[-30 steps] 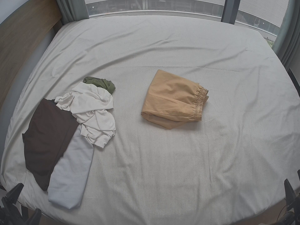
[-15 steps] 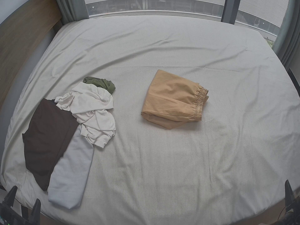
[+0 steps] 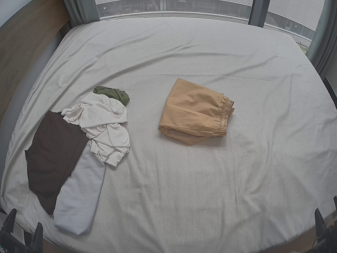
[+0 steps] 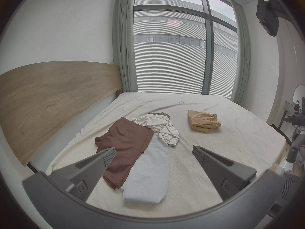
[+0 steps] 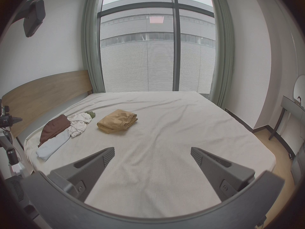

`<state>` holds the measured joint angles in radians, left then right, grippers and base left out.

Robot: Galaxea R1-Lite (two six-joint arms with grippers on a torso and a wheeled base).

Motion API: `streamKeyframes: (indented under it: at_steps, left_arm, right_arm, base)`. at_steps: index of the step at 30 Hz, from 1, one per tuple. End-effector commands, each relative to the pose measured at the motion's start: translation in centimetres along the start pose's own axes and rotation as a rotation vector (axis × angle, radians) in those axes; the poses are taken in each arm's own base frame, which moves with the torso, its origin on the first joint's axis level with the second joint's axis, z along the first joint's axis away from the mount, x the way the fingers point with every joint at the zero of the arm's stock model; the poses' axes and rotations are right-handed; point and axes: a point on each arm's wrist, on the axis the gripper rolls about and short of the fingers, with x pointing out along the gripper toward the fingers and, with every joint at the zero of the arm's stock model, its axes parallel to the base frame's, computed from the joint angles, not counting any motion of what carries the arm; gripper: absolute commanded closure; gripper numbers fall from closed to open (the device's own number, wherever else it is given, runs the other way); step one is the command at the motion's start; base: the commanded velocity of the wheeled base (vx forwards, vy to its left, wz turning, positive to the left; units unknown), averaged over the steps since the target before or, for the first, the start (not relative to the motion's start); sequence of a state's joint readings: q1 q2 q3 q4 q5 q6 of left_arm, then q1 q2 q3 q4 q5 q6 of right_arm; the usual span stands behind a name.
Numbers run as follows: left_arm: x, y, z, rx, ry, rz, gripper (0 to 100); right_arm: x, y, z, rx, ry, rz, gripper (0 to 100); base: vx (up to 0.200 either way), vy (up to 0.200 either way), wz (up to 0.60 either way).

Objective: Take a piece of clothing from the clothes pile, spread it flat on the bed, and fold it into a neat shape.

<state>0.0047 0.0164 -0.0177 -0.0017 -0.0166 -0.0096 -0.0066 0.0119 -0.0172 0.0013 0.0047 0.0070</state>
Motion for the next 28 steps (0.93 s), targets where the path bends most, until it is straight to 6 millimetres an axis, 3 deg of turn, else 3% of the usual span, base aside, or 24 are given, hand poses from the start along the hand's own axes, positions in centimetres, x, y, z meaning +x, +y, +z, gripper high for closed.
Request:
streamKeyframes:
  at_steps: [1, 28]
  left_arm:
    - [0.0, 0.0, -0.51, 0.003, 0.0, 0.0, 0]
    - [0.0, -0.01, -0.51, 0.008, 0.0, -0.008, 0]
  right_arm:
    - [0.09, 0.0, -0.44, -0.002, 0.013, 0.002, 0]
    - [0.09, 0.05, -0.44, -0.008, 0.013, 0.026, 0]
  base:
    - [0.0, 0.0, 0.0]
    - [0.0, 0.0, 0.0]
